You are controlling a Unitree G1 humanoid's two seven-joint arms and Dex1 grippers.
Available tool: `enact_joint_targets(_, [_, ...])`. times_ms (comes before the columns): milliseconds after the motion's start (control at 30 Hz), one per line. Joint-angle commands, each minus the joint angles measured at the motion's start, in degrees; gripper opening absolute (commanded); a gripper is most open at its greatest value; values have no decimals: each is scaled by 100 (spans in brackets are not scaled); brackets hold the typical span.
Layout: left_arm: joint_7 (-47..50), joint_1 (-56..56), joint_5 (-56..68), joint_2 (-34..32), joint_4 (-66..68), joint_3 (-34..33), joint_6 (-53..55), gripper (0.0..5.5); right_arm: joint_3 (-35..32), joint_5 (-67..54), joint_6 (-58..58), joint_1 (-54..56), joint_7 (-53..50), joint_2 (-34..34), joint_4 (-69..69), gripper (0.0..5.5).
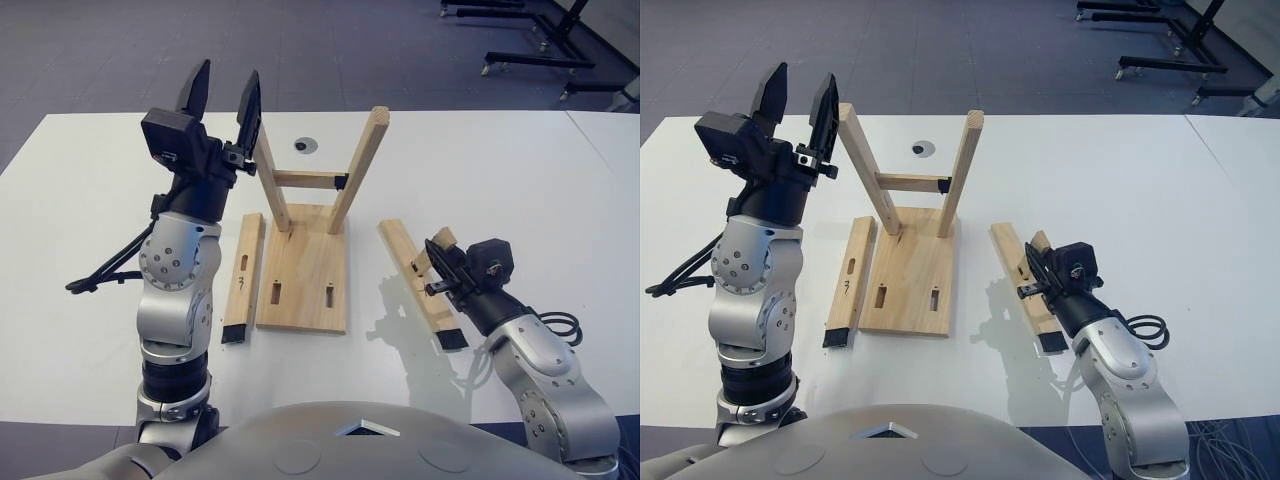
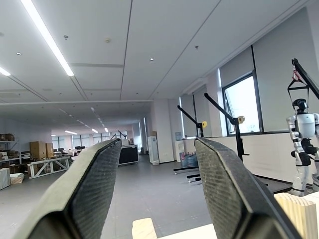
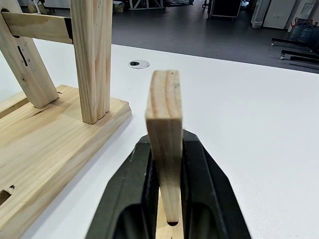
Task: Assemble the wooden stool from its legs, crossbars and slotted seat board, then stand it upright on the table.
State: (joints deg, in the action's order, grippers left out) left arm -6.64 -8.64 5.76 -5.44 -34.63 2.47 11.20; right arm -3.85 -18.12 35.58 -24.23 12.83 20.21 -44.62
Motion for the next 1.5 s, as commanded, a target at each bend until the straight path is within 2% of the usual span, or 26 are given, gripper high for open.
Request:
enact_joint_targets(33, [14,15,-46,18,33,57,-22,268,114,-83,571,-98,78,61,593,39])
enact_joint_targets(67, [17,20,-48,22,36,56,-31,268,62,-171,590,-59,45,-16,618,39])
enact_joint_targets(100, [20,28,-50,24,35,54,-37,268,5,-271,607,-25,21,-90,629,76])
enact_joint_targets(200, [23,47,-52,25,35,43,-56,268,-162,-407,635,107,-61,-202,616,115])
enact_joint_targets(567, [-6,14,-18,-3,30,-7,-40,268,-658,-641,500,696,-248,-499,433,314])
enact_joint_targets(733, [7,1,-41,-3,19,-17,-33,268,-867,-1173,398,1504,-378,-804,230,403])
enact_joint_targets(967, [16,-34,-59,4,69,-27,-69,268,-824,-1695,642,2736,-816,-874,106,409])
enact_joint_targets(1300, [-13,-80,-36,-5,188,-51,-183,268,-1183,-1831,712,3862,-1213,-689,693,409])
enact_joint_targets(1400, [-8,-66,-46,3,174,-32,-191,268,-1115,-1745,631,3602,-1147,-702,826,409])
enact_joint_targets(1500, [-70,-101,-1,-16,211,-12,-182,268,-786,-1493,546,2558,-915,-644,802,409])
